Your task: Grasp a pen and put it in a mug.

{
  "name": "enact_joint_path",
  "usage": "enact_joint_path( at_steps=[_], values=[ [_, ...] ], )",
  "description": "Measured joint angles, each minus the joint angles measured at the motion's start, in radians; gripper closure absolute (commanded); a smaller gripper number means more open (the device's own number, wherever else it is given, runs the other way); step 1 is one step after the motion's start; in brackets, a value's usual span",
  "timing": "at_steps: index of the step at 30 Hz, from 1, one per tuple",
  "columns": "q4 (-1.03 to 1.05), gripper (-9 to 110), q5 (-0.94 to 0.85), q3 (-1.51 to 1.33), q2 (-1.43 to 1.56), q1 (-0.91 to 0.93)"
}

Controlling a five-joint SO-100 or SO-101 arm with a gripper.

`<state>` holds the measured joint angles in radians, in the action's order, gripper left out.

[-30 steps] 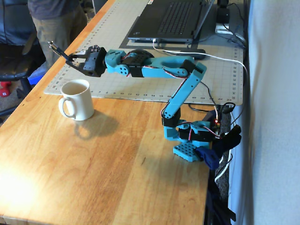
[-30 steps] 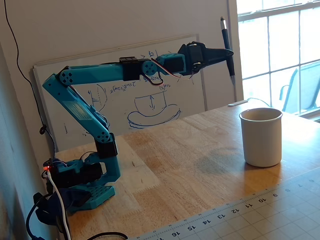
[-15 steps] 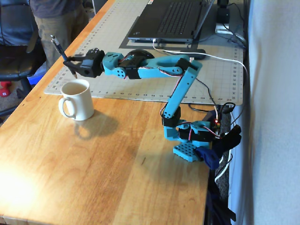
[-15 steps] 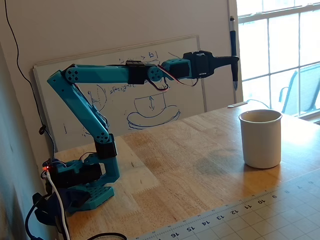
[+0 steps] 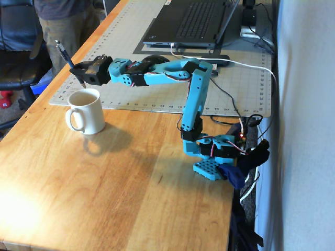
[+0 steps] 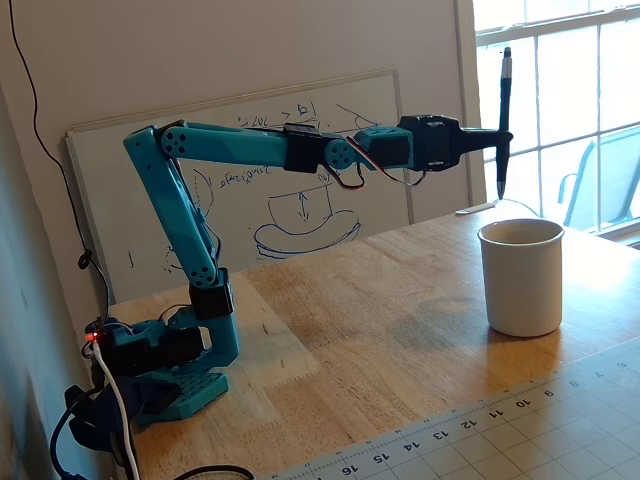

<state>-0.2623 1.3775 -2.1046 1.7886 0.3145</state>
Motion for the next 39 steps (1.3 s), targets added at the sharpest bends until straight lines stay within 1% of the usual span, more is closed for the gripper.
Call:
enact_joint_path(
  at_steps=[19, 25, 39],
  values=[
    [0.000, 97, 0.000, 0.038, -0.153, 0.021],
    [0.000, 92, 0.000, 0.038, -0.158, 0.021],
    [0.003, 92, 0.000, 0.040, -0.156, 0.020]
  ],
)
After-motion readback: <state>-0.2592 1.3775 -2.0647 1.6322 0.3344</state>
